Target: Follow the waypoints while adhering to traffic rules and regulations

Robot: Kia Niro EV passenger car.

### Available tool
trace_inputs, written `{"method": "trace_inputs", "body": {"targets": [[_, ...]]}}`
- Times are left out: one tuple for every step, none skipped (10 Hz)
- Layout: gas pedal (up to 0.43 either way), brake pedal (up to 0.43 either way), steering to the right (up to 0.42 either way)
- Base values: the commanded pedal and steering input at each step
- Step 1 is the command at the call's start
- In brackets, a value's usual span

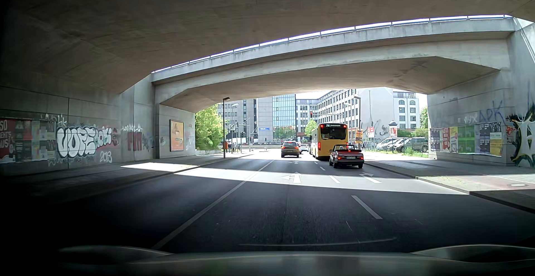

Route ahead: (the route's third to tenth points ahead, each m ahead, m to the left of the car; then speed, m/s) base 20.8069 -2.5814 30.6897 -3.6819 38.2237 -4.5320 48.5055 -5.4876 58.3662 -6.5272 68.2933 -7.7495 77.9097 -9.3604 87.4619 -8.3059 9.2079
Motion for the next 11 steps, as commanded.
{"method": "trace_inputs", "body": {"targets": [[0.11, 0.018, 0.007], [0.087, 0.018, 0.007], [0.008, 0.018, 0.007], [0.0, 0.018, 0.007], [0.0, 0.018, 0.007], [0.0, 0.018, 0.007], [0.0, 0.018, 0.006], [0.0, 0.018, 0.006], [0.0, 0.018, 0.006], [0.0, 0.018, 0.006], [0.0, 0.018, 0.006]]}}
